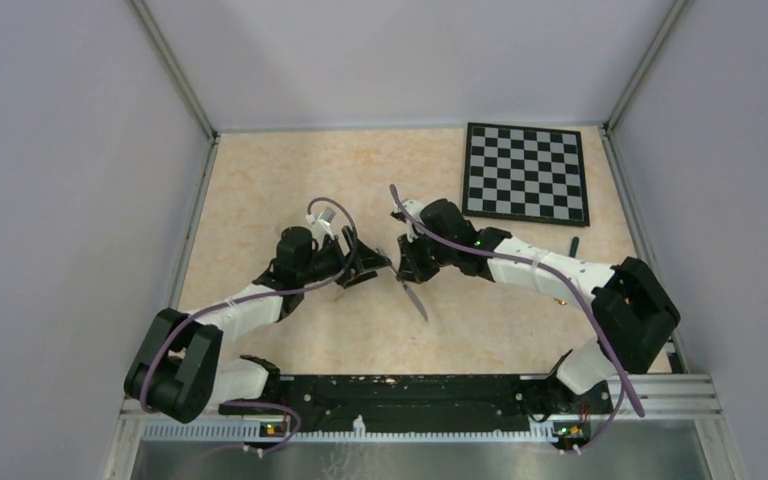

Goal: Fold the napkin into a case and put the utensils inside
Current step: Pass from the right arm to the left

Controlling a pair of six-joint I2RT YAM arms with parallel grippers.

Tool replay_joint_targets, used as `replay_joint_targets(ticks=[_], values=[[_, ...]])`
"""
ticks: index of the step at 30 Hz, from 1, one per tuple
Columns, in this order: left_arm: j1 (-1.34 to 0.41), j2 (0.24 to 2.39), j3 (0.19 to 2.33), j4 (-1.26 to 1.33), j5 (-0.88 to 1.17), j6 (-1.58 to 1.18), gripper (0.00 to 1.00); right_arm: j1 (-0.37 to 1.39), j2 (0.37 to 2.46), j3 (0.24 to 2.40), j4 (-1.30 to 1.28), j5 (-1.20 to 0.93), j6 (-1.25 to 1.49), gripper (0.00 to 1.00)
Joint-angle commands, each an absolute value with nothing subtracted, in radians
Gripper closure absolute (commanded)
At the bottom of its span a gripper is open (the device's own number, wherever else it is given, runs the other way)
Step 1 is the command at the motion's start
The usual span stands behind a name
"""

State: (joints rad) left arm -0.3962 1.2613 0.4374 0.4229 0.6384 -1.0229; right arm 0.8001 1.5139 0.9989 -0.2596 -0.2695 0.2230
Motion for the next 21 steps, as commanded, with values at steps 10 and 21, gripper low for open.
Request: replay_joint_targets(ticks=[10, 21], values=[[-0.377, 1.213, 0.479, 0.357, 0.449, -0.987, 0.65, 0.921, 1.590, 1.175, -0.222, -0.258, 0.316, 1.00], [-0.219, 1.094, 0.497, 0.232, 0.623, -0.841, 1.00, 1.072, 1.650, 1.309, -0.482, 0.019, 0.314, 0.47]])
